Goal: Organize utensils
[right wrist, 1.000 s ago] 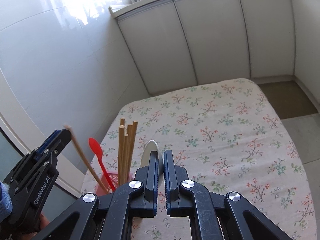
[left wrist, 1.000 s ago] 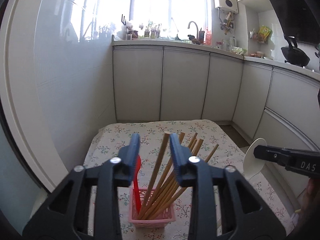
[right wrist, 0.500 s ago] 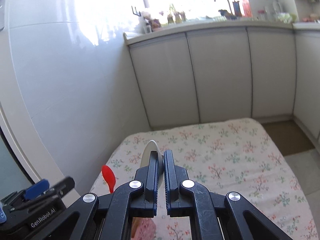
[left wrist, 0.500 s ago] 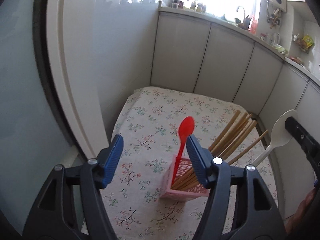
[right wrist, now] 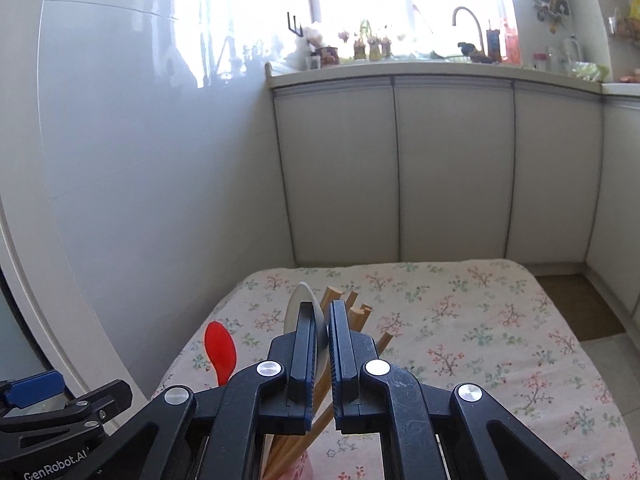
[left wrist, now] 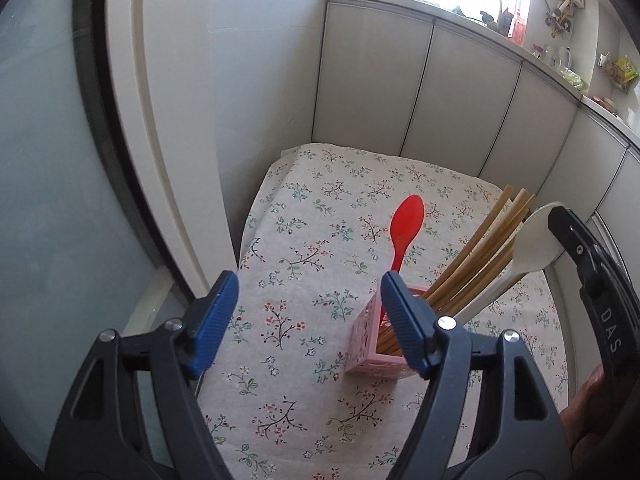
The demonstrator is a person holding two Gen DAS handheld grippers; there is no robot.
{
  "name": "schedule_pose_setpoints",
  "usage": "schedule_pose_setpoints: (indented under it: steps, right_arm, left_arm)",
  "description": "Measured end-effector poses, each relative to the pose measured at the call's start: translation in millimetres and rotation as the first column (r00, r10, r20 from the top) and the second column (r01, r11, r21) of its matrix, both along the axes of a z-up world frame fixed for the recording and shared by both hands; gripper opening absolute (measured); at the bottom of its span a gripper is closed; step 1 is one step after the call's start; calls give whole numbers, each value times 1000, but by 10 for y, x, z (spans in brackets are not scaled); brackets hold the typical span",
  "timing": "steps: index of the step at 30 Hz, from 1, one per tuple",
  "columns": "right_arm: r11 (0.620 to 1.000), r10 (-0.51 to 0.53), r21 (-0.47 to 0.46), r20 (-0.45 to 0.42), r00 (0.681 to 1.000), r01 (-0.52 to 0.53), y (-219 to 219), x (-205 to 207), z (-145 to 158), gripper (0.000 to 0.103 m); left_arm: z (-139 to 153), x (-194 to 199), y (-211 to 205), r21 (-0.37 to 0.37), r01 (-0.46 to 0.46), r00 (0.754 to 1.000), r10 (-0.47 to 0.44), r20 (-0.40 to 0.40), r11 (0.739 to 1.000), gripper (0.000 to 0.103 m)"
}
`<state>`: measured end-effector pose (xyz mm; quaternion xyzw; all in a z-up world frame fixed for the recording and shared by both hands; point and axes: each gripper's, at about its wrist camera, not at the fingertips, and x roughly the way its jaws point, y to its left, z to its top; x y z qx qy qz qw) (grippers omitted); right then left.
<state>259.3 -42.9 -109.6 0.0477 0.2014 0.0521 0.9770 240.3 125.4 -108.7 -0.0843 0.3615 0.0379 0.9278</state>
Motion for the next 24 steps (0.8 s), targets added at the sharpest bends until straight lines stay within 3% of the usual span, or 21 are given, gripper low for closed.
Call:
schedule_pose_setpoints:
  steps: [2, 5, 7, 9, 12, 14, 18, 24]
  right_arm:
    - [1000, 5, 23, 9, 1000, -5, -59, -30, 18, 40]
    - [999, -4, 54, 1, 1000, 4, -172, -119, 115, 45]
    - [997, -8, 82, -19, 1000, 9, -285, -202, 196, 58]
    - [995, -21, 95, -34, 999, 24, -401, -325, 269, 83]
    - [994, -83, 67, -44, 996, 86, -586, -538, 405, 98]
    - [992, -118, 39, -70, 991, 121, -700, -670, 482, 103]
    - [982, -186, -24, -146, 972, 185, -944, -944, 561, 103]
    - [959, -283, -74, -189, 940, 274, -1223, -1430, 737, 103]
  left_arm:
    - [9, 7, -10, 1, 7, 1000, -7, -4, 1000, 76]
    - [43, -19, -35, -5, 25, 1000, -25, -13, 1000, 81]
    - [64, -55, -68, -14, 32, 999, -32, -11, 999, 83]
    - [84, -106, -131, -27, 35, 999, -35, -9, 999, 89]
    - [110, -189, -298, -35, 59, 998, -61, -36, 998, 101]
    - [142, -266, -423, -36, 83, 996, -84, -36, 996, 102]
    - [207, -437, -678, 11, 122, 992, -121, -44, 992, 102]
    - [410, -791, -928, 58, 154, 988, -153, -24, 986, 102]
